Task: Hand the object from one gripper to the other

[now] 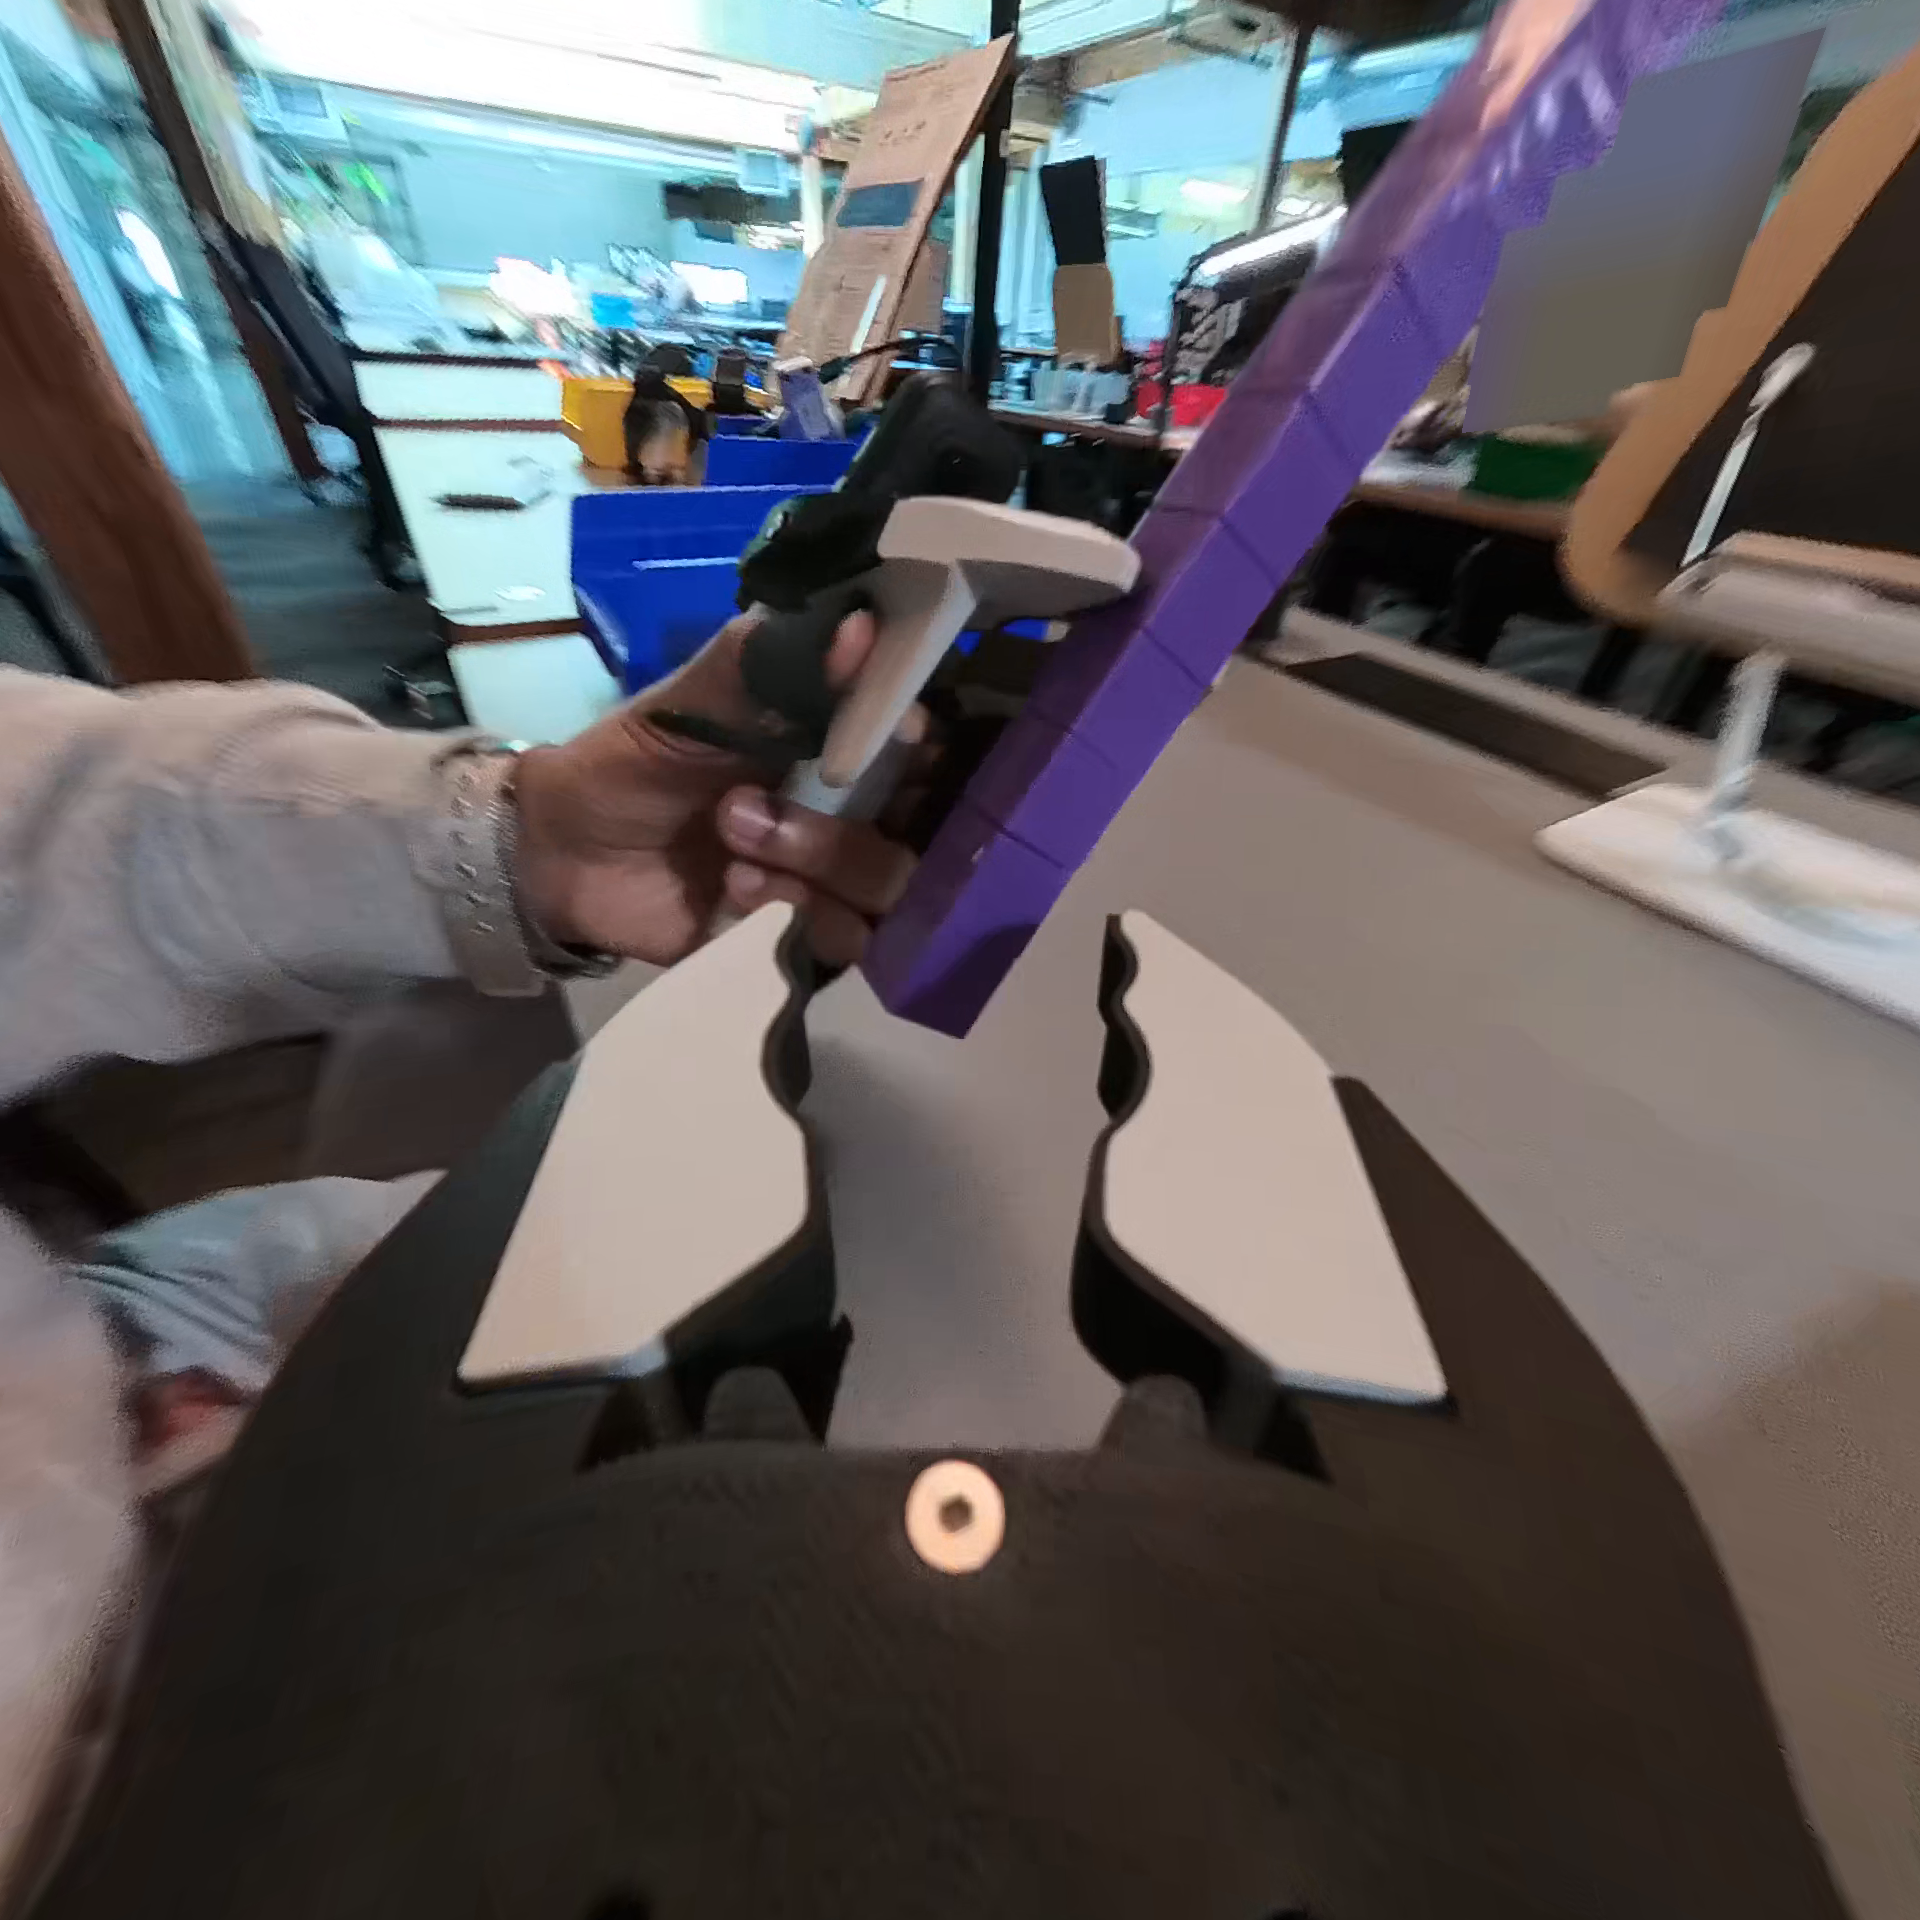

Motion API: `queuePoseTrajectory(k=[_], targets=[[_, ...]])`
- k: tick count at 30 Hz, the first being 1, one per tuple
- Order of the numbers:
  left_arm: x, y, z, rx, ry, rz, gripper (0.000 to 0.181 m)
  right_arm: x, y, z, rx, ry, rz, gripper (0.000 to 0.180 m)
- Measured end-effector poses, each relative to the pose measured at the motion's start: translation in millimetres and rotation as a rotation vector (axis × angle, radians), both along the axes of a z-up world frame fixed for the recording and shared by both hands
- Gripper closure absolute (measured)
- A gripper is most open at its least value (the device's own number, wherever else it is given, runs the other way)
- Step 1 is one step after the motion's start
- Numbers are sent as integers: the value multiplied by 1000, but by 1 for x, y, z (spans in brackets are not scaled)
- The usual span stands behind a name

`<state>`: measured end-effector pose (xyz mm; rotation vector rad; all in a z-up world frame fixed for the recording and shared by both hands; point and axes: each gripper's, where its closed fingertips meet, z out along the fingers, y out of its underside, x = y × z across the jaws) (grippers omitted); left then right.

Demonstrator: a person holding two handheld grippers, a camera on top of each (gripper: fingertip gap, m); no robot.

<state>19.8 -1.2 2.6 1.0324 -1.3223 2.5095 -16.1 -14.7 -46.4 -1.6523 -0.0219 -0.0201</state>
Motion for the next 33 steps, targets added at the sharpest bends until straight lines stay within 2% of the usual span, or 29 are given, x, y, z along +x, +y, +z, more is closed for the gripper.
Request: queuePoseTrajectory(k=[1, 6, 12, 14, 19, 26, 33], targets=[[-2, -2, 2, 10, -16, -9, 159, -3, 1, 0, 6, 71, 28, 125], [-15, -12, 15, 33, -122, -36, 159, -8, 0, 1, 26, 325, 142, 139], [-28, -27, 23, 101, -219, -46, 159, -16, 2, 0, 41, 422, 210, 145], [-30, -32, 23, 130, -242, -43, 159, -18, 2, 1, 43, 416, 224, 156], [-32, -31, 29, 112, -261, -30, 159, -18, 0, 6, 58, 334, 206, 157], [-29, -27, 35, 115, -267, 19, 124, -10, -7, 19, 127, 307, 185, 157], [-25, -27, 30, 121, -239, 23, 120, 4, -19, 28, 169, 234, 137, 157]])
